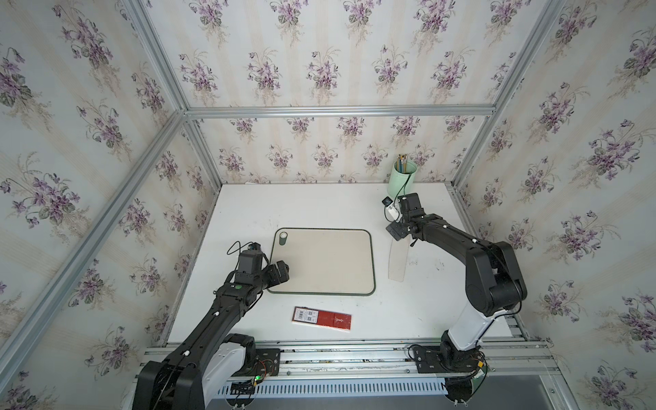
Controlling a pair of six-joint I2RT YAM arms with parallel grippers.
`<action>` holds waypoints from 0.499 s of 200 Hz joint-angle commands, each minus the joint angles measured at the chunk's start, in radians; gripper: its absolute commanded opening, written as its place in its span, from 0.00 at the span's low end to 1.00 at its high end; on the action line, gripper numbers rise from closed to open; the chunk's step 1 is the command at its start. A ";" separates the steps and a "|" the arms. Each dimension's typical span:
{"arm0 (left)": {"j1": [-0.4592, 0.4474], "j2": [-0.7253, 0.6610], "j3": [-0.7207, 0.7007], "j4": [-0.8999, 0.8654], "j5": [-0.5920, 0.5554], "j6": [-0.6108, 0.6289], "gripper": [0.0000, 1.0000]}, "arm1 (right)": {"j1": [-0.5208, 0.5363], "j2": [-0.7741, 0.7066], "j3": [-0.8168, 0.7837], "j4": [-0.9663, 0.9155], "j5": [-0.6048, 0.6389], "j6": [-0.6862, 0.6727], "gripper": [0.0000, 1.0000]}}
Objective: Align the knife with the edge of the cutting board
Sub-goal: Adjust the knife at the center of the board.
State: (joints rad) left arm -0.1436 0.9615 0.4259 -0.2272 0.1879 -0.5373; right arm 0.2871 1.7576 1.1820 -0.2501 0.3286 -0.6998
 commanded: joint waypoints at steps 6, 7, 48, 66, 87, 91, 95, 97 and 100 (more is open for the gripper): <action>0.001 -0.012 -0.004 0.012 -0.006 0.019 0.99 | 0.011 0.004 0.041 -0.086 0.115 -0.323 0.99; 0.001 -0.013 -0.004 0.012 -0.006 0.019 0.99 | 0.012 0.004 0.042 -0.091 0.116 -0.329 0.99; 0.001 -0.047 -0.017 0.012 -0.010 0.018 0.99 | 0.029 0.018 0.035 -0.269 0.207 -0.506 0.95; 0.001 -0.061 -0.018 0.005 -0.010 0.017 0.99 | 0.029 0.038 0.087 -0.305 0.215 -0.548 0.92; 0.001 -0.079 -0.028 0.009 -0.013 0.016 0.99 | 0.030 0.080 0.128 -0.238 0.292 -0.661 0.85; 0.001 -0.083 -0.030 0.010 -0.014 0.016 0.99 | 0.033 0.085 0.135 -0.242 0.278 -0.677 0.84; 0.001 -0.086 -0.031 0.011 -0.017 0.014 0.99 | 0.036 0.089 0.140 -0.257 0.255 -0.691 0.84; 0.001 -0.087 -0.032 0.011 -0.017 0.014 0.99 | 0.037 0.091 0.141 -0.266 0.243 -0.700 0.84; 0.001 -0.087 -0.034 0.012 -0.019 0.013 0.99 | 0.038 0.094 0.141 -0.282 0.228 -0.712 0.84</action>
State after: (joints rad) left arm -0.1436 0.8871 0.3988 -0.2276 0.1848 -0.5301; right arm 0.3180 1.8290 1.3006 -0.4808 0.5629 -1.2617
